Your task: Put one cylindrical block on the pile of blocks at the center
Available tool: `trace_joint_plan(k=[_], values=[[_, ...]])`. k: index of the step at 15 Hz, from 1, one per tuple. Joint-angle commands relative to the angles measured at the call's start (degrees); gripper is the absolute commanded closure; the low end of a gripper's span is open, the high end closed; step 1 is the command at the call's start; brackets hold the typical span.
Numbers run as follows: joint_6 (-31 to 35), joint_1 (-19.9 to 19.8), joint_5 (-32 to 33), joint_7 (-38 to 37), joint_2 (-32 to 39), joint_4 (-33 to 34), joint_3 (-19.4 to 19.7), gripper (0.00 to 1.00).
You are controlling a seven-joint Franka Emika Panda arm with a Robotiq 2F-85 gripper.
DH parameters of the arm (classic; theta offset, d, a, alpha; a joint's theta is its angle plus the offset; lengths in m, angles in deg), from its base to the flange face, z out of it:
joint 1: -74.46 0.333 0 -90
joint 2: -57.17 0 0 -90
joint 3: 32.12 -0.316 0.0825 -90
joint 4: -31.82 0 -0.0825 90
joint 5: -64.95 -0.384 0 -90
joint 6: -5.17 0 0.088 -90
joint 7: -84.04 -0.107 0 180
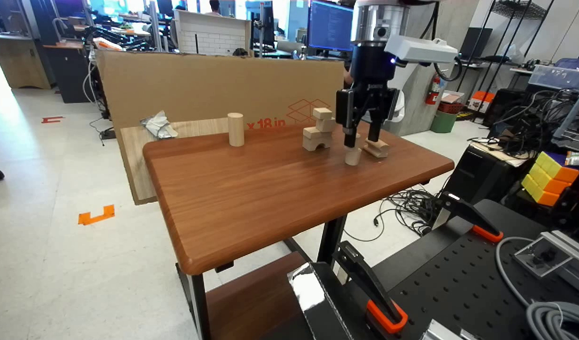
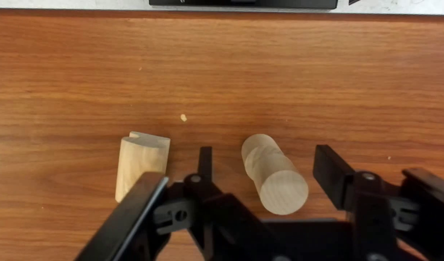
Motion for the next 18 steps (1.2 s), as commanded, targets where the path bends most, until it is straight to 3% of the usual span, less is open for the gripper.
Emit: trace_joint_plan(k=[1, 5, 6, 12, 18], values=[[0.13, 0.16, 2.74, -1.76, 1.88, 2.25, -0.75, 0.58], [-0.25, 0.13, 3.55, -1.25, 1.48, 2.27, -1.66, 0.88], [-0.55, -0.02, 3.40, -0.99, 1.03, 2.12, -1.91, 0.92], [-4.50, -1.04, 1.62, 1.95, -7.01, -0.41, -3.27, 0.92], [-13.74, -0.85, -1.85, 1.37, -11.16, 5.48, -3.10, 0.92]])
